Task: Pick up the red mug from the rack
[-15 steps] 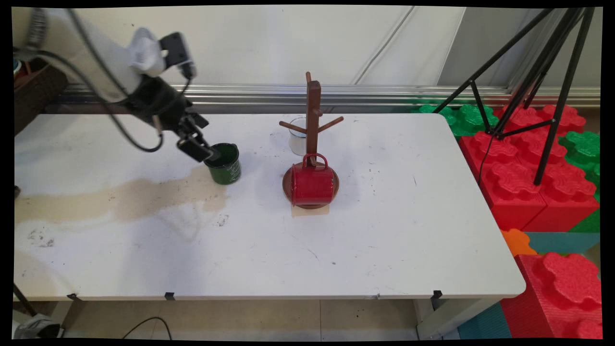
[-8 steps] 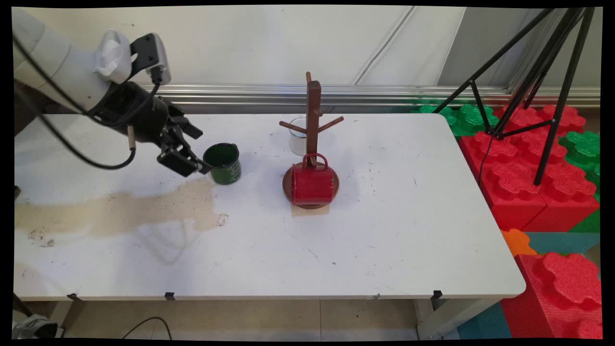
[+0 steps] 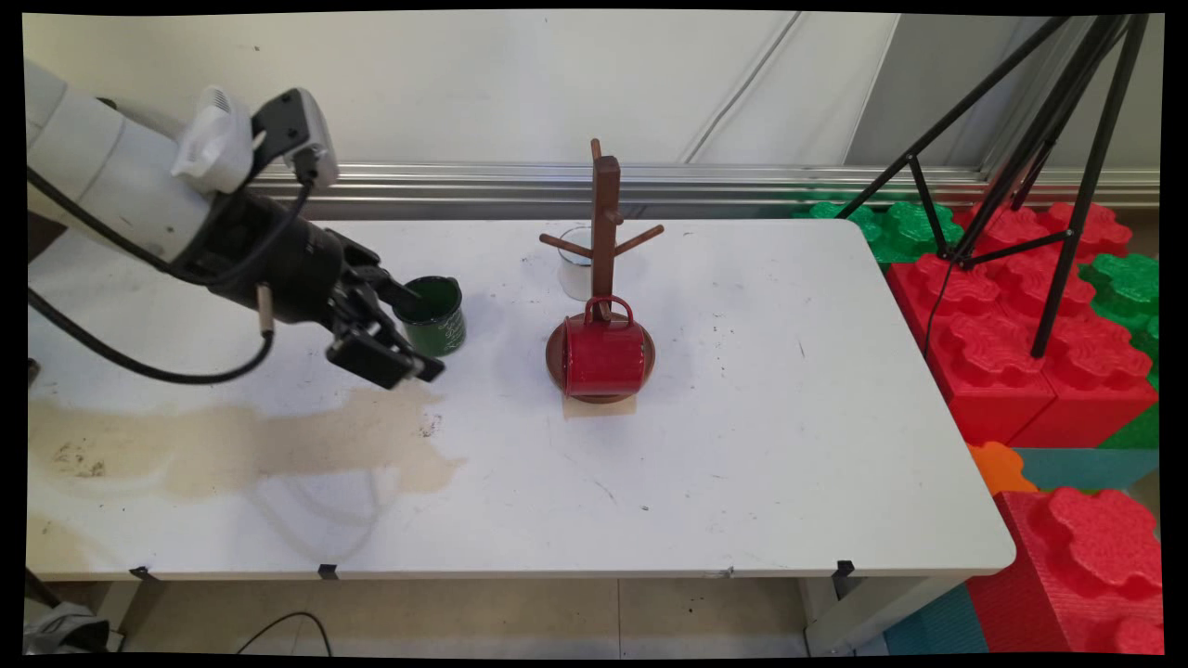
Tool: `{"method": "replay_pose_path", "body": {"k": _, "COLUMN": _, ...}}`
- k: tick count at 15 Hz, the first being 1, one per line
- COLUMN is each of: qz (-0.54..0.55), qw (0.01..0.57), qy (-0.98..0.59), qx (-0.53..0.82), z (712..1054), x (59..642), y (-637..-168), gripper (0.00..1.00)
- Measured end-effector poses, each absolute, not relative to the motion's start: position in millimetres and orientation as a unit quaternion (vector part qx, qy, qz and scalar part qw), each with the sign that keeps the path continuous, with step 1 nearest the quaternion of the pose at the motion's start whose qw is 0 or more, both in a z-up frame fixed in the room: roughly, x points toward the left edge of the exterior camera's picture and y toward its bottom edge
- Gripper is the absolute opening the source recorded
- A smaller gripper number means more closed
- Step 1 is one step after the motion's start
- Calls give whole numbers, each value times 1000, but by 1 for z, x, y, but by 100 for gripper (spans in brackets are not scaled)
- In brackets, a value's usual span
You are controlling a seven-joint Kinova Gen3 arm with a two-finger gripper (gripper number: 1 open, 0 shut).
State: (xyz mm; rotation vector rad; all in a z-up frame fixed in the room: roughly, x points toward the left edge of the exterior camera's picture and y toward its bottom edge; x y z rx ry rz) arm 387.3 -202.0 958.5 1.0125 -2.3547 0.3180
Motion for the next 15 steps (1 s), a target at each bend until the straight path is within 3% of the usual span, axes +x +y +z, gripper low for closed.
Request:
{"method": "replay_pose_path", "body": {"k": 7, "qz": 104, "qw": 319, "qy": -851, "qx": 405, "z": 936, "x": 352, "y": -209, "gripper": 100}}
{"method": "replay_pose_path", "body": {"k": 15, "qz": 101, "qw": 317, "qy": -829, "qx": 450, "z": 898, "x": 328, "y": -234, "gripper": 100}}
